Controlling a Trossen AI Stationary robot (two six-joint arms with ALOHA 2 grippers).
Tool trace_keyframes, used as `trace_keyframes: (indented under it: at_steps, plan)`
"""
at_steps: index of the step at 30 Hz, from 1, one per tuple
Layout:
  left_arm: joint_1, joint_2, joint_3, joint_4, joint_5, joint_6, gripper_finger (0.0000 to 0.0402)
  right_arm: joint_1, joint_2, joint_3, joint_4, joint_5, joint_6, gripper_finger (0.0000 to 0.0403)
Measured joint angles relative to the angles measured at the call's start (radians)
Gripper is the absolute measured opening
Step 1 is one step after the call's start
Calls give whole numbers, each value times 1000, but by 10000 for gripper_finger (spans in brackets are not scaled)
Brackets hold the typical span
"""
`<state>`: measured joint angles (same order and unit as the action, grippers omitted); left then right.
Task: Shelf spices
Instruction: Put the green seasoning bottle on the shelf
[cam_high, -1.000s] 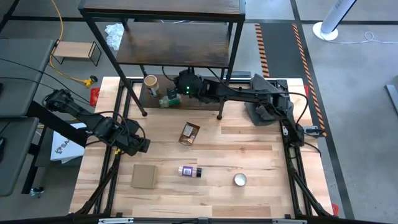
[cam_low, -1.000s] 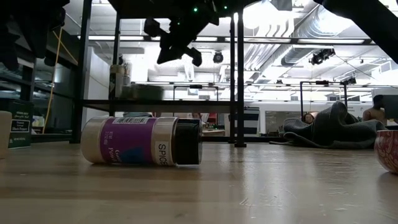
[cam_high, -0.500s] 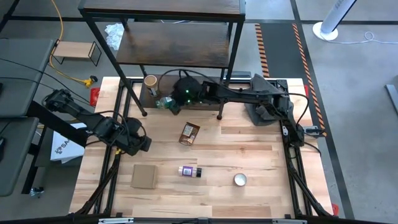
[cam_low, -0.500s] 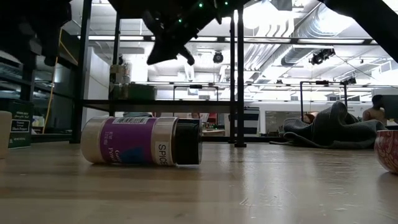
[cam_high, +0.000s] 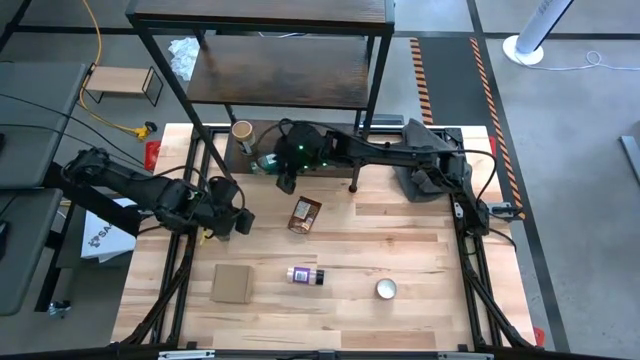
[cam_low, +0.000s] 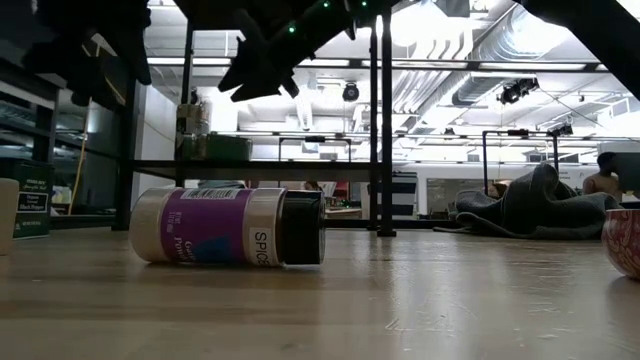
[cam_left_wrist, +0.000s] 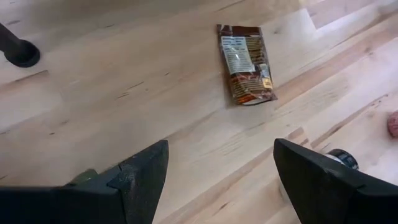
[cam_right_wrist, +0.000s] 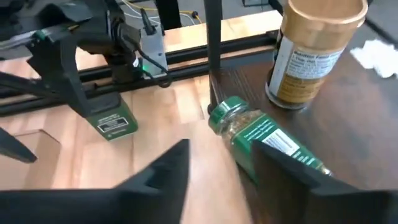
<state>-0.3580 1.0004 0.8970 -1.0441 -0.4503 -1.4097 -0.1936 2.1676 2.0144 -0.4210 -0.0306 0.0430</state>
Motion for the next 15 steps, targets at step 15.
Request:
trace_keyframes:
  at_steps: [15]
  plan:
    - [0,0,0,3,3,-27,287,7,89,0,151,164,29,275]
